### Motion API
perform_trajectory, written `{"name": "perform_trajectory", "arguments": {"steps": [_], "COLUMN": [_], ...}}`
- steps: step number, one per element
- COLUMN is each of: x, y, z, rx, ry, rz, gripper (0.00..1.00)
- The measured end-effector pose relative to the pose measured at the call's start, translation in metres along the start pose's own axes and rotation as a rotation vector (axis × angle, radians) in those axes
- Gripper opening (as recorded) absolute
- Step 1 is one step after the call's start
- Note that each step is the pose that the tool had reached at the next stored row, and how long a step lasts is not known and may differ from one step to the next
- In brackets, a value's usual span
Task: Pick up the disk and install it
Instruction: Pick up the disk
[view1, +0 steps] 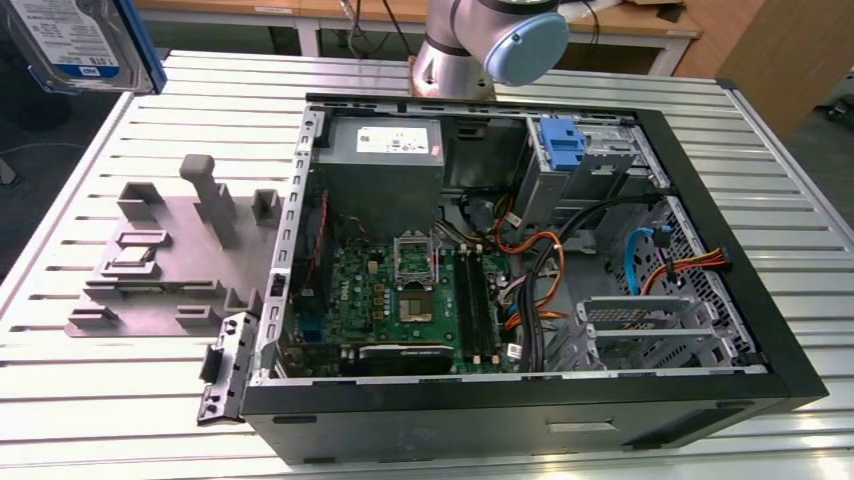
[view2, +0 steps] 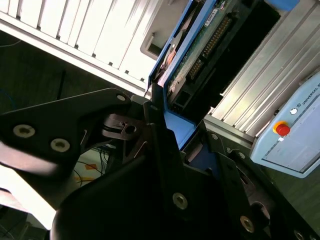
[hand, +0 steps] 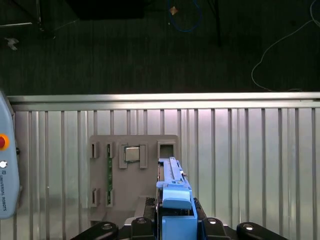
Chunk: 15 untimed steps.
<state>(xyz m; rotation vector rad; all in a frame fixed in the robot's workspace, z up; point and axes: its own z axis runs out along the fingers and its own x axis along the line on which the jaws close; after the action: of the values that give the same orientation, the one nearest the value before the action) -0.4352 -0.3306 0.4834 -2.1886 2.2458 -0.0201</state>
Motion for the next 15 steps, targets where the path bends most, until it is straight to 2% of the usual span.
{"name": "perform_trajectory", "arguments": {"steps": [1,2,3,8,9,12,15], "x": [0.0000,-0.0001,-0.0001,0.0000,0.0000,0.0000,0.0002], "y": [0.0000,0.0000,0.0000,0.0000,0.0000,0.0000,0.0001], "z": [-0.0002,-0.0002,-0.0002,-0.0002,-0.0002,-0.0001,-0.0002], "rx": [0.0000,-0.0003,-0.0004,-0.0004,-0.0003,0.0001,0.0001], "ry": [-0.0027,-0.0143,-0.0181,-0.0194,-0.0179,-0.0015,0.0002], "rz": [0.000,0.000,0.000,0.000,0.000,0.000,0.000], "gripper": [0.36,0.36,0.36,0.36,0.36,0.36,0.36]}}
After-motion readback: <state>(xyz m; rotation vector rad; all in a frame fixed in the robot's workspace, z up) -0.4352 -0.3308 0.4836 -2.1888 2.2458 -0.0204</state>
